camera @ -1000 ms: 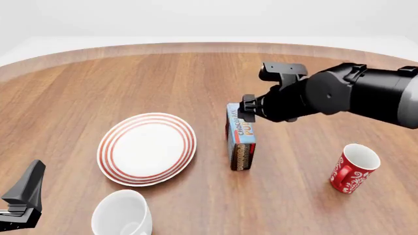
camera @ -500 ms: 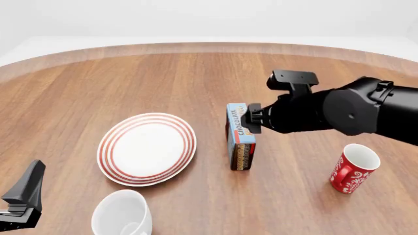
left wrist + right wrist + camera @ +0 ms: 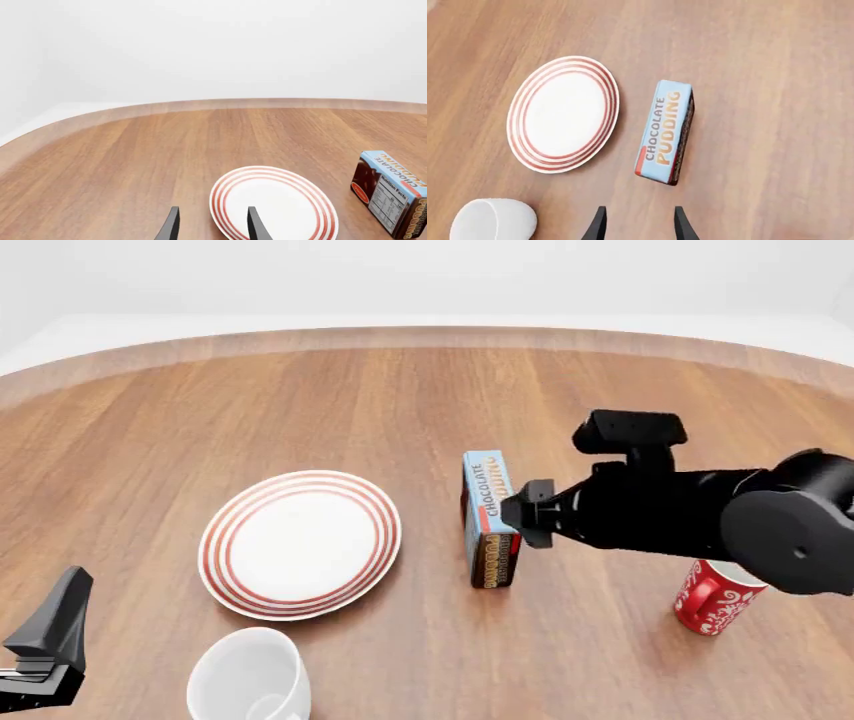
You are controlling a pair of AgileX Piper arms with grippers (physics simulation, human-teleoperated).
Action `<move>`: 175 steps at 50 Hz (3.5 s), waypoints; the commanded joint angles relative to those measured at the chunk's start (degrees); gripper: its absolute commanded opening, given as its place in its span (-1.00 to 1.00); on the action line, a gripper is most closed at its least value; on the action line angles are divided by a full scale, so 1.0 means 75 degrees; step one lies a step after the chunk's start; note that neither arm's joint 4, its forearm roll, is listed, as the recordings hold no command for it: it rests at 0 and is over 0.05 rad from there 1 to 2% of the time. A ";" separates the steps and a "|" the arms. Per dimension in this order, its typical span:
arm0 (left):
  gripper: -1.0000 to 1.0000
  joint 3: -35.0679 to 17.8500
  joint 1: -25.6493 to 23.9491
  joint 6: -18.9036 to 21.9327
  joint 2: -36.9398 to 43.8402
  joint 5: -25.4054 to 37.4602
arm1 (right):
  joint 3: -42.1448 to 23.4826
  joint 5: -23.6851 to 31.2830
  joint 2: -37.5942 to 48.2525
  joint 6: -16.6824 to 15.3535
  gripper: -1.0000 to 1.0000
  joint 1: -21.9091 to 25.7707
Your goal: Pick up the white mug and put it on the plate, and put the chocolate pudding to the right of the plate.
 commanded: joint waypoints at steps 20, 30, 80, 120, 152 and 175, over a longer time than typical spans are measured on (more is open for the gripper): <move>1.00 0.0000 0.0000 0.0000 0.0000 0.0000 | 0.1573 -0.0555 -0.1948 -0.1333 1.00 0.0365; 1.00 0.0000 0.0000 0.0000 0.0000 0.0000 | 0.2194 -0.0817 -0.2735 -0.1777 1.00 0.0472; 1.00 0.0000 0.0000 0.0000 0.0000 0.0000 | 0.2852 -0.3039 -0.1093 -0.3194 1.00 0.2439; 1.00 0.0000 0.0000 0.0000 0.0000 0.0000 | 0.2161 -0.3440 0.0492 -0.2903 1.00 0.3799; 1.00 0.0000 0.0000 0.0000 0.0000 0.0000 | 0.1652 -0.3662 0.1492 -0.2382 1.00 0.4933; 1.00 0.0000 0.0000 0.0000 0.0000 0.0000 | 0.1350 -0.3663 0.2056 -0.2168 1.00 0.5362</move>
